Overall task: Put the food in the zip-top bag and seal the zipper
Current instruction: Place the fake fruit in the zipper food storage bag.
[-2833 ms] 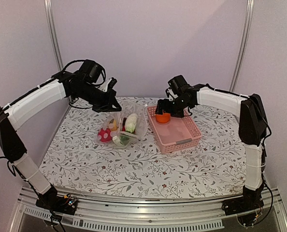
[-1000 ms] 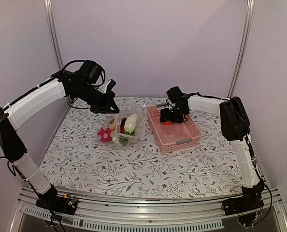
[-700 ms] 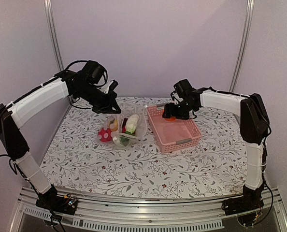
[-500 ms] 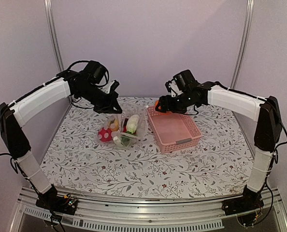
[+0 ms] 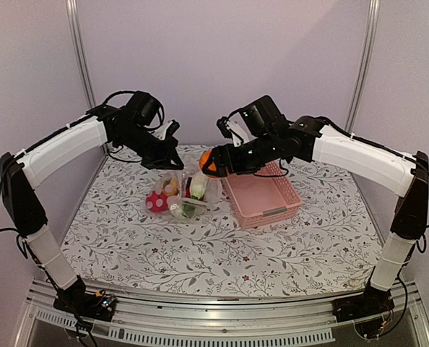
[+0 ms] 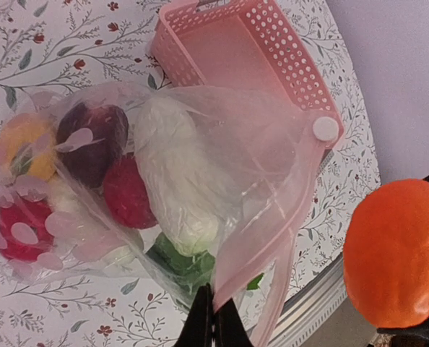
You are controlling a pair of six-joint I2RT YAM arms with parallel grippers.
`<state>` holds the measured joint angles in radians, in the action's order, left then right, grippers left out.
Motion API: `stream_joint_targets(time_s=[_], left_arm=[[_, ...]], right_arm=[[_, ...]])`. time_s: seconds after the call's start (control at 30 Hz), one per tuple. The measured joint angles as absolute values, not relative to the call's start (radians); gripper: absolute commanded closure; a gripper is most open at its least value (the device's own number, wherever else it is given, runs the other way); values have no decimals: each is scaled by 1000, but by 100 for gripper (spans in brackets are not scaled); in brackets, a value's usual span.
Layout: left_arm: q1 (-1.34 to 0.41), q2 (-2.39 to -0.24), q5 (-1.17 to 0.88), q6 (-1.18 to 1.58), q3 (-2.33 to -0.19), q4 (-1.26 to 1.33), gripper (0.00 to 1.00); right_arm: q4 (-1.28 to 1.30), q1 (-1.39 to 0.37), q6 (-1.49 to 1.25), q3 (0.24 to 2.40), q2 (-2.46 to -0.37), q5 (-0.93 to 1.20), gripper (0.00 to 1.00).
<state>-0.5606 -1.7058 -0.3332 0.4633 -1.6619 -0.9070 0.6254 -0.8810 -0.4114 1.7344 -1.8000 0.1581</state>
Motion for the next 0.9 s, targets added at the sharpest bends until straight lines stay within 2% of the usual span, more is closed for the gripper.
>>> stream_joint_targets(time_s=[0.27, 0.73, 0.9], left_arm=[[-561, -1706, -335, 463, -1667, -902, 100], [-562, -1694, -413, 459, -1671, -872, 100], [-563, -1692, -418, 459, -1671, -868, 100]], right_arm=[[658, -914, -410, 1805, -1842, 203, 29], [787, -913, -388, 2041, -2099, 140, 25], [792, -913, -396, 2076, -2138, 142, 18]])
